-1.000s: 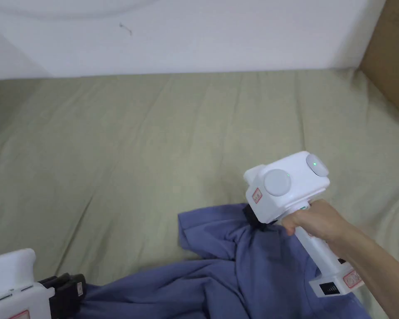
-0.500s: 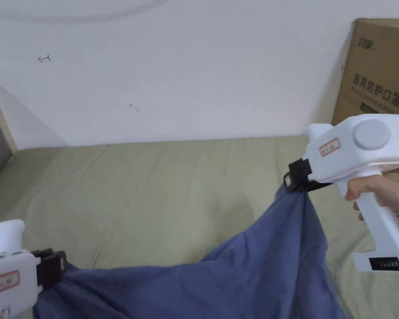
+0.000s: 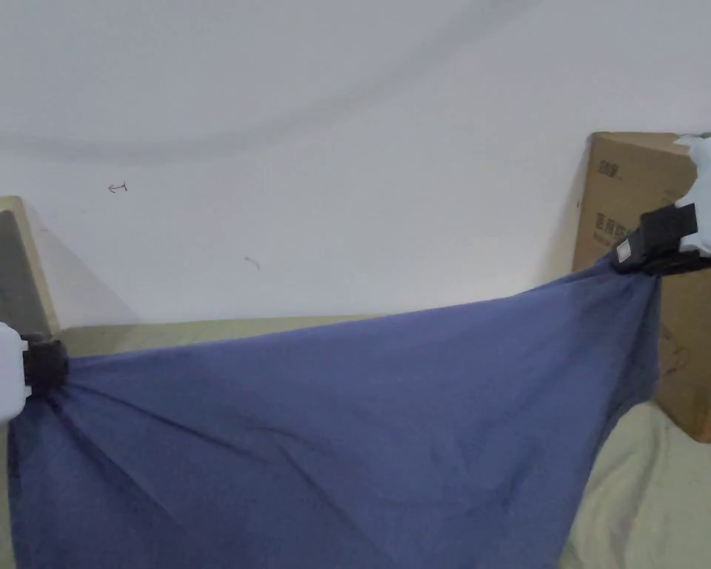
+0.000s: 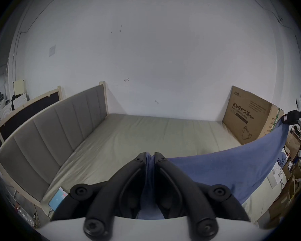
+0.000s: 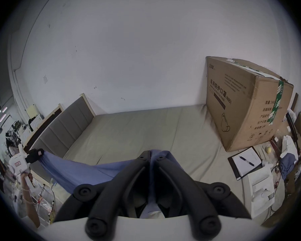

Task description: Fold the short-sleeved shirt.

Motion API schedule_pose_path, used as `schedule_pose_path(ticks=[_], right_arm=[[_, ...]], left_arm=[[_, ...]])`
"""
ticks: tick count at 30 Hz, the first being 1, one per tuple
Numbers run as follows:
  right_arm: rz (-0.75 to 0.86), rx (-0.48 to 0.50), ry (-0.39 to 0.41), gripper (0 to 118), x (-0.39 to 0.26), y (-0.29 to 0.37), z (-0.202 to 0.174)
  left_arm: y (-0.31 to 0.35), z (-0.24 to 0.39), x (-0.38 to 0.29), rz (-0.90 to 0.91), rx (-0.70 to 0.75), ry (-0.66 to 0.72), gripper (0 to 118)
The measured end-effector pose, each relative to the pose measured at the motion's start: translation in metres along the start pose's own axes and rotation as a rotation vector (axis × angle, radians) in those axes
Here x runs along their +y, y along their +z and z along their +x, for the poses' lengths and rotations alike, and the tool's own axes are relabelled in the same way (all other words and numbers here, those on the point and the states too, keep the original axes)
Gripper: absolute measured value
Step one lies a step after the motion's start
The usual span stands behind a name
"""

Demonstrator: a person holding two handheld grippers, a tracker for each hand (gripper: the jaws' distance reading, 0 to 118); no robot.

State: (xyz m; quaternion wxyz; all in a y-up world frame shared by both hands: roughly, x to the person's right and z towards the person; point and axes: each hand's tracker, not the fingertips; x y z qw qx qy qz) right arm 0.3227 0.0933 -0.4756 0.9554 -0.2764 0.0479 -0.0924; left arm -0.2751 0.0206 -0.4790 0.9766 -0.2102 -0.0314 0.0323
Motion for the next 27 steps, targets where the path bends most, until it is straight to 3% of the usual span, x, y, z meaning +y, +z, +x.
schedule_pose_path(ticks=[10,16,20,23,27], right_arm=[[-0.003,-0.03,0.011,1,0.018,-0.004,-0.01],[0.119,-0.029,-0.039,1,0.096,0.003,-0.024],[0.148,-0.092,0.025,1,0.17,0.004,-0.031],[0.239,-0.069,-0.054,1,0.212,0.009,-0.033],[0.23,-0.099,-0.062,1,0.25,0.008,-0.032]], left_arm=[[-0.014,0.015,0.056,0.046,0.022,-0.068,6],[-0.033,0.015,0.137,0.118,0.018,-0.041,6],[-0.051,0.013,0.198,0.154,0.015,-0.009,6],[-0.063,0.017,0.242,0.205,-0.02,0.061,6],[-0.082,0.042,0.281,0.227,0.029,-0.046,6]])
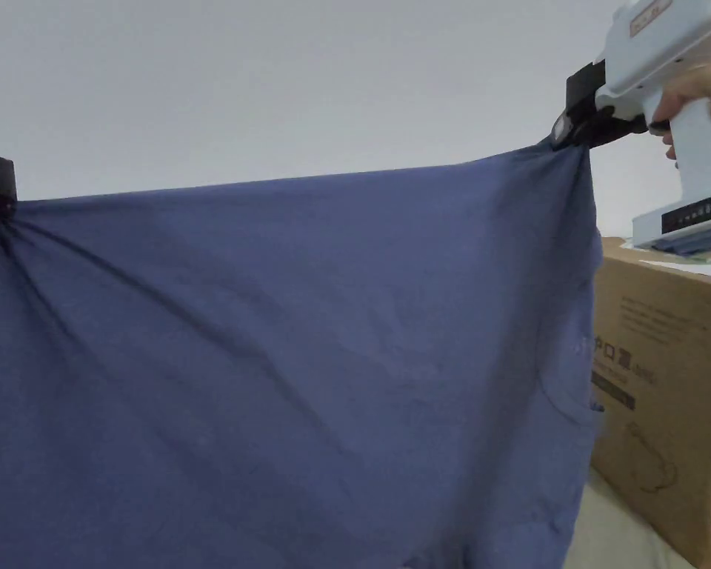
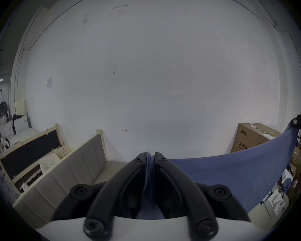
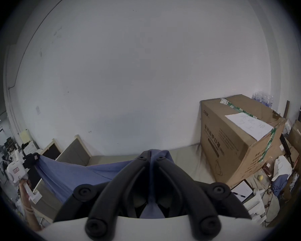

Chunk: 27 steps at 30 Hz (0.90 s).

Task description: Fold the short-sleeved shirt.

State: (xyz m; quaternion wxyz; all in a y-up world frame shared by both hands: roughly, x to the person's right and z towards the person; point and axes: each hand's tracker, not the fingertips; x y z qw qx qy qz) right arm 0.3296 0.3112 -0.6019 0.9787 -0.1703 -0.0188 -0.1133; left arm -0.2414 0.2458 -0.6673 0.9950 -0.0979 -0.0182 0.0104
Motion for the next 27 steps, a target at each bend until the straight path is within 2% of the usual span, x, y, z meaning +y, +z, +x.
schedule_pose_path(ticks=[4,6,8,13,16,20,24,27], right_arm=[[0.033,-0.018,0.003,1,0.004,-0.005,0.0],[0.031,-0.036,0.027,1,0.005,-0.012,0.003],[0.033,-0.065,0.066,1,0.0,-0.023,0.002],[-0.042,-0.058,0.077,1,-0.033,-0.076,0.006],[-0.106,-0.065,0.092,1,-0.07,-0.121,0.01],[-0.247,-0.09,0.059,1,-0.136,-0.198,0.026],[-0.404,-0.102,0.029,1,-0.228,-0.275,0.046],[-0.533,-0.124,0.005,1,-0.305,-0.321,0.063]], left_arm=[[-0.031,0.003,0.016,0.052,-0.006,0.041,6],[-0.046,0.007,0.019,0.051,-0.006,0.009,6],[-0.058,0.007,0.014,0.056,-0.018,0.0,6],[-0.106,0.011,-0.024,-0.007,0.027,-0.018,6],[-0.146,0.013,-0.069,-0.062,0.051,-0.033,6],[-0.204,0.012,-0.158,-0.206,0.062,-0.011,6],[-0.252,0.012,-0.27,-0.364,0.1,-0.057,6],[-0.269,0.009,-0.351,-0.469,0.096,-0.007,6]])
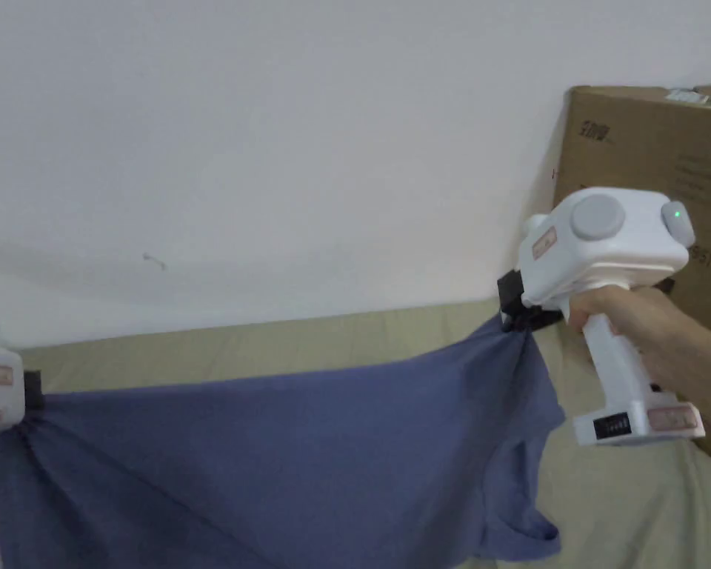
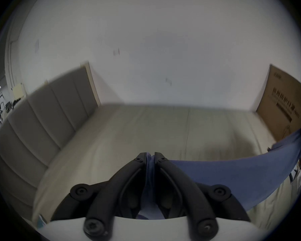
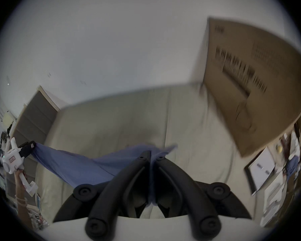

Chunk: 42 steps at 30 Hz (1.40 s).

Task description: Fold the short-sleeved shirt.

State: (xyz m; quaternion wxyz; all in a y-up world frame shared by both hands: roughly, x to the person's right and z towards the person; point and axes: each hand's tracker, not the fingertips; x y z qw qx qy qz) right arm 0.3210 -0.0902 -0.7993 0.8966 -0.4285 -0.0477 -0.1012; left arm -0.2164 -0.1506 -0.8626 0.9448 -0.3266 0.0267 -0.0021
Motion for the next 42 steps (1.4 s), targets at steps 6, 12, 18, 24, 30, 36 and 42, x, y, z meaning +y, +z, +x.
schedule_pose_path(ticks=[6,12,18,24,30,36,42], right_arm=[[-0.211,0.01,-0.036,1,-0.092,-0.093,0.011],[-0.156,0.083,-0.07,1,-0.133,-0.055,0.03],[-0.054,0.134,-0.024,1,-0.188,0.052,0.035],[-0.055,0.16,-0.006,1,-0.297,0.134,0.039],[-0.144,0.182,-0.024,1,-0.423,0.175,0.046],[-0.209,0.215,-0.033,1,-0.504,0.203,0.046],[-0.221,0.175,0.03,41,-0.529,0.197,0.038]], left_arm=[[-0.038,-0.004,-0.096,-0.181,0.014,0.035,6],[0.012,-0.032,-0.122,-0.169,-0.032,0.098,6],[0.118,-0.058,-0.146,-0.095,-0.064,0.036,6],[0.227,-0.093,-0.228,-0.102,-0.096,0.069,6],[0.283,-0.118,-0.329,-0.18,-0.062,0.068,6],[0.312,-0.149,-0.388,-0.227,-0.033,-0.002,6],[0.317,-0.151,-0.408,-0.253,-0.055,0.019,76]])
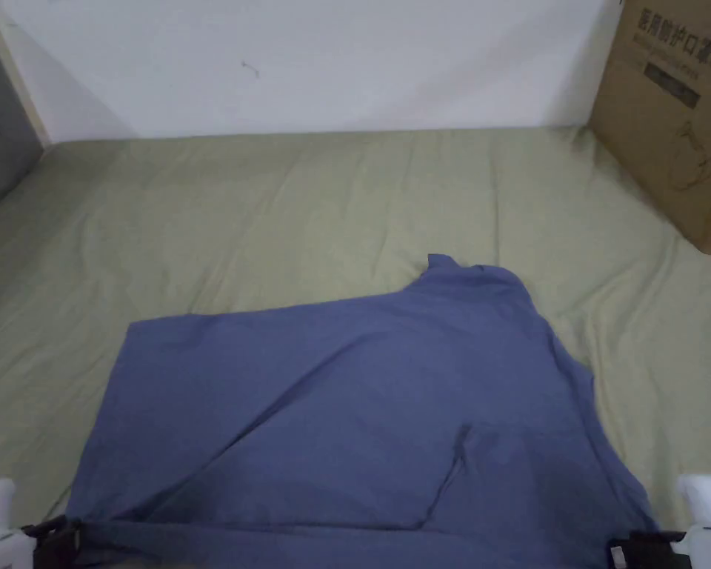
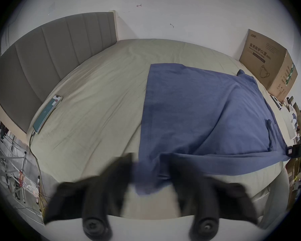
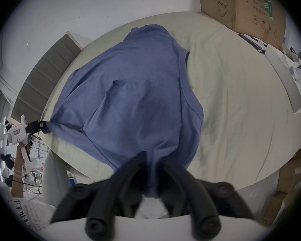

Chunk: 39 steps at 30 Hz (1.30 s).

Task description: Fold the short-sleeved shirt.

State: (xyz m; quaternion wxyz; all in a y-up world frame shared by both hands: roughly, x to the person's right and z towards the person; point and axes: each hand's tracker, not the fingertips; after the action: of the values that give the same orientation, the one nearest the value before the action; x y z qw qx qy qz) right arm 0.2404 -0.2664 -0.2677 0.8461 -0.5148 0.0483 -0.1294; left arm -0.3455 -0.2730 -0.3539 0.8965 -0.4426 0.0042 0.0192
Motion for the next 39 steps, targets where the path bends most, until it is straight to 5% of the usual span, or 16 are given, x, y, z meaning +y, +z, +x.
schedule_pose_path(ticks=[1,3,9,11,12,13,14,15,16,23,24,28,32,33,35,39], right_arm=[[0.014,-0.006,-0.001,76,0.0,0.002,-0.002],[0.054,-0.012,0.002,101,0.0,0.011,-0.006],[0.25,-0.034,0.042,99,-0.006,0.055,-0.034],[0.327,0.006,0.033,79,-0.012,0.064,-0.046],[0.384,0.044,0.01,50,-0.016,0.067,-0.051],[0.418,0.063,-0.033,7,-0.017,0.064,-0.055],[0.423,0.081,-0.082,2,-0.018,0.059,-0.058],[0.411,0.129,-0.101,1,-0.018,0.053,-0.059],[0.399,0.159,-0.107,0,-0.019,0.046,-0.057],[0.279,0.139,-0.04,0,-0.028,0.017,-0.078],[0.269,0.12,-0.033,0,-0.029,0.015,-0.079],[0.249,0.105,-0.03,0,-0.033,0.015,-0.074],[0.232,0.104,-0.082,0,-0.039,0.014,-0.064],[0.221,0.102,-0.095,0,-0.04,0.013,-0.061],[0.215,0.086,-0.11,0,-0.043,0.014,-0.058],[0.218,0.066,-0.116,0,-0.05,0.023,-0.054]], left_arm=[[0.002,-0.002,0.0,-0.003,-0.004,0.005,101],[0.017,-0.003,-0.005,0.042,-0.077,0.056,104],[0.073,-0.001,-0.012,0.113,-0.098,0.148,104],[0.085,0.004,-0.026,0.147,-0.131,0.185,100],[0.087,0.007,-0.031,0.149,-0.135,0.192,91],[0.086,0.009,-0.036,0.15,-0.138,0.198,64],[0.084,0.014,-0.04,0.146,-0.131,0.197,37],[0.081,0.02,-0.047,0.142,-0.091,0.201,14],[0.079,0.024,-0.052,0.146,-0.056,0.208,7],[0.062,0.02,-0.064,0.083,-0.047,0.088,0],[0.06,0.019,-0.06,0.089,-0.002,0.065,5],[0.051,0.004,-0.039,0.124,0.012,0.103,72],[0.023,-0.017,-0.014,0.135,-0.084,0.249,72],[0.011,-0.021,-0.01,0.102,-0.09,0.281,70],[-0.001,-0.02,-0.006,0.059,-0.095,0.291,8],[-0.004,0.001,-0.015,0.024,-0.083,0.123,2]])
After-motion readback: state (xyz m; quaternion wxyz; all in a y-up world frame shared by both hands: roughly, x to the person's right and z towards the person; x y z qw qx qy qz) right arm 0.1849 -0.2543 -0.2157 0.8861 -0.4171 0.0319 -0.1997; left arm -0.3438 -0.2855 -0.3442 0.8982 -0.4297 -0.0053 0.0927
